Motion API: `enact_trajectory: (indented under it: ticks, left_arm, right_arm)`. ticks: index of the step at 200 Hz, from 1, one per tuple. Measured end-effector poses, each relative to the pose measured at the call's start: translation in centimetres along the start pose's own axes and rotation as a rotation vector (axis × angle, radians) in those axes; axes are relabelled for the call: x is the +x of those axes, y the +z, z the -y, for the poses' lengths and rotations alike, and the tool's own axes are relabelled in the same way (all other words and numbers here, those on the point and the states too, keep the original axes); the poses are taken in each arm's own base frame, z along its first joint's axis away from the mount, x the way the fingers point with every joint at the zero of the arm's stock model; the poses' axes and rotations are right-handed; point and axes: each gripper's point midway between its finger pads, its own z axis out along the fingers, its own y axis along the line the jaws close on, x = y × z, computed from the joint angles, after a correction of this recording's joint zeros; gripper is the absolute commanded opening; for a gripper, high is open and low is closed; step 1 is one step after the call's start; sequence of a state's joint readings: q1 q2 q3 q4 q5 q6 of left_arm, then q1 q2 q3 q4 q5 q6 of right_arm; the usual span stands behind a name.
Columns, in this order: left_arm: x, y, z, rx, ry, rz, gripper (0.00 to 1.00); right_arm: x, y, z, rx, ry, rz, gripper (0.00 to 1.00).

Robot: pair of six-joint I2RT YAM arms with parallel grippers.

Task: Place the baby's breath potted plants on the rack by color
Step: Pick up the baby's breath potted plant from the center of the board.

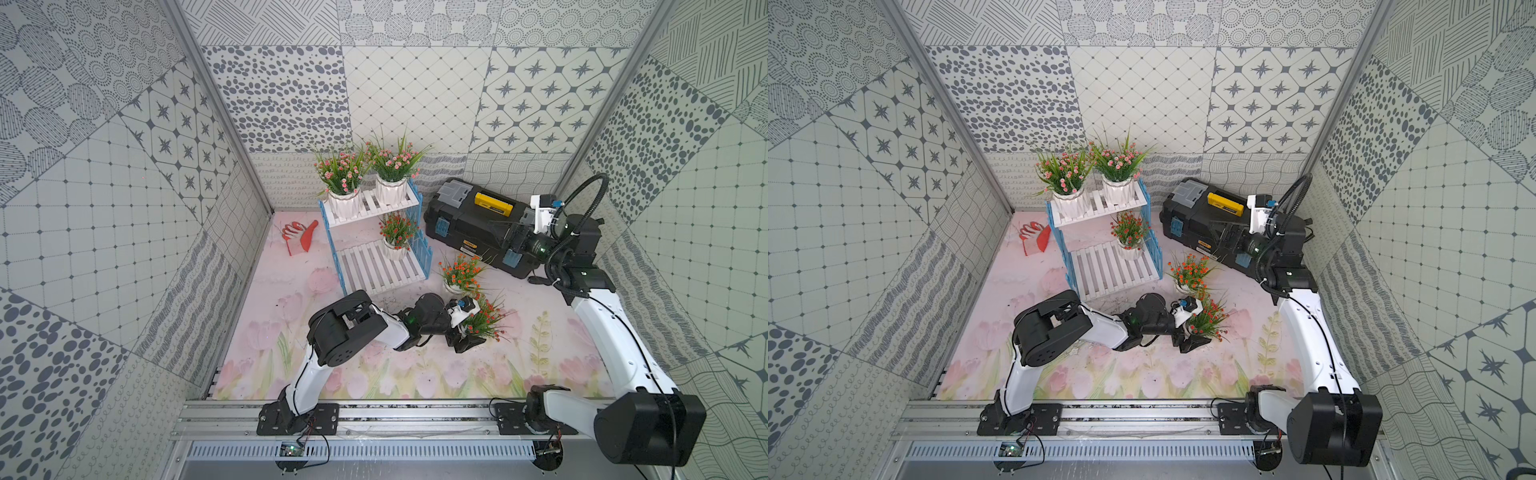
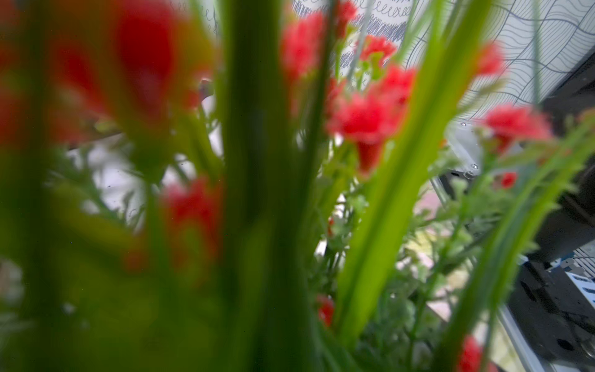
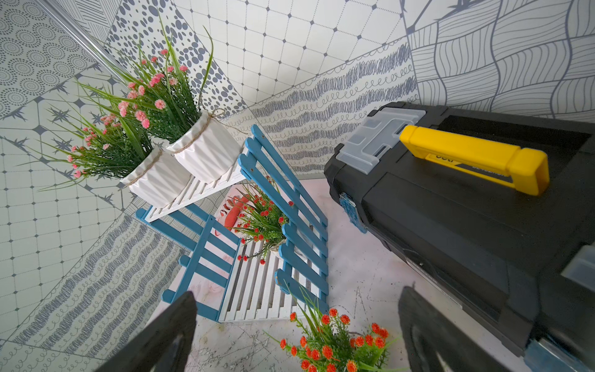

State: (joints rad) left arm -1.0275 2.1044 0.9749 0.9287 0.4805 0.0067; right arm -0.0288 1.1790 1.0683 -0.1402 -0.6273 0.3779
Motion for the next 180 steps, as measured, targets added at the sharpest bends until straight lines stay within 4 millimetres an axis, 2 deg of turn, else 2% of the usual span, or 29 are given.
enact_trajectory:
  ticks: [55,104,143,180]
  left_arm:
    - [-0.4,0.3,-0.4,-0.017,0.004,0.002,0.69]
    - [-0.3,-0.3,-0.5,-0.052,-0.005,-0.015,0.63]
    - [-0.4,-2.6,-0.7,-0.129,-0.029,-0.042,0.62]
    - [-2.3,-6.4,-2.1,-0.245,-0.071,-0.027,0.63]
  right_arm:
    - [0.0,0.0,0.0,0.000,0.000,0.000,0.98]
    - [-0.1,0.0,0.1,0.007,0.000,0.003,0.98]
    - [-0.4,-0.2,0.4,0.031,-0.003,0.018,0.98]
    - [-1.4,-0.6,0.4,0.062,-0.013,0.052,0.98]
